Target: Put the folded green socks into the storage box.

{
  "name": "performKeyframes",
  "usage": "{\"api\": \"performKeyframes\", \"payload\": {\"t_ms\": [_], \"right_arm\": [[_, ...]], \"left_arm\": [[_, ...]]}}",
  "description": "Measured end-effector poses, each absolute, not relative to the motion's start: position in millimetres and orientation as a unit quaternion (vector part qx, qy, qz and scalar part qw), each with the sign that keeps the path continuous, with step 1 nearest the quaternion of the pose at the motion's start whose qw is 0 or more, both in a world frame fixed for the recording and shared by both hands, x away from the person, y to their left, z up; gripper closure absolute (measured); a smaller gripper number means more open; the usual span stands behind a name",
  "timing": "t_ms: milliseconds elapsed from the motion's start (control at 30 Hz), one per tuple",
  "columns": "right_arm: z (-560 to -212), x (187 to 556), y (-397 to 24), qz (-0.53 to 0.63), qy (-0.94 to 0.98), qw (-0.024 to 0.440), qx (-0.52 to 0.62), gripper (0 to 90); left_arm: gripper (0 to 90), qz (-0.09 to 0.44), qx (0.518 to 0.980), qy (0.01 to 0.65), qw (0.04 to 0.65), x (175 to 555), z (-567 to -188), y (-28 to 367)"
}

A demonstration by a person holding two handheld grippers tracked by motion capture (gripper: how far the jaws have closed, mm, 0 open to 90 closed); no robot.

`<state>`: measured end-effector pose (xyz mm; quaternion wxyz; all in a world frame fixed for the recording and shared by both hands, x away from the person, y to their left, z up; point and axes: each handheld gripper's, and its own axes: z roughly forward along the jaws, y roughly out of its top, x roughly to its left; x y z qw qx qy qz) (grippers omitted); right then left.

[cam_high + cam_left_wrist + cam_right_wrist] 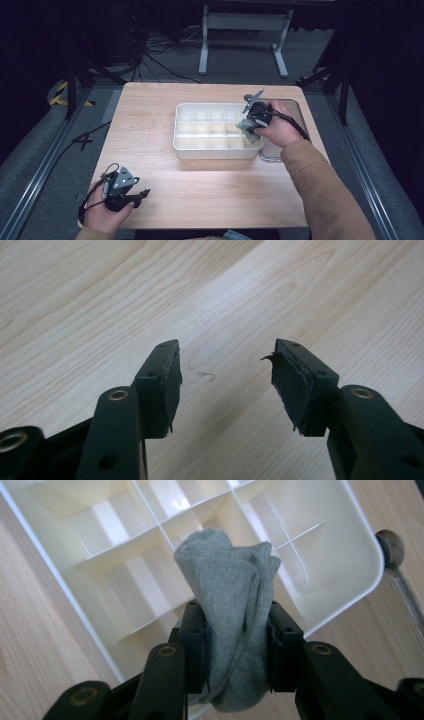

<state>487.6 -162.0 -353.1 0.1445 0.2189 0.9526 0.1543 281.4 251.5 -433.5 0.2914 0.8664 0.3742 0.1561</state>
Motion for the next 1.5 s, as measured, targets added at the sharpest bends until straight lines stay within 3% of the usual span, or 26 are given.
{"api": "performKeyframes", "payload": {"t_ms": [333,900,1200,1500], "right_arm": [[-382,488,-155,0.114,0.964,0.13,0.201,67.2],[-395,482,-152,0.08,0.962,0.109,0.238,68.5],[-416,490,-148,0.057,0.959,0.069,0.27,68.2],[-398,489,-161,0.095,0.945,0.052,0.31,54.9]], "left_arm": [[46.3,0.152,0.866,0.376,0.292,283,-434,249],[46.3,0.148,0.871,0.37,0.287,285,-435,247],[46.3,0.149,0.871,0.369,0.287,286,-435,247],[46.1,0.145,0.872,0.369,0.286,288,-438,244]]}}
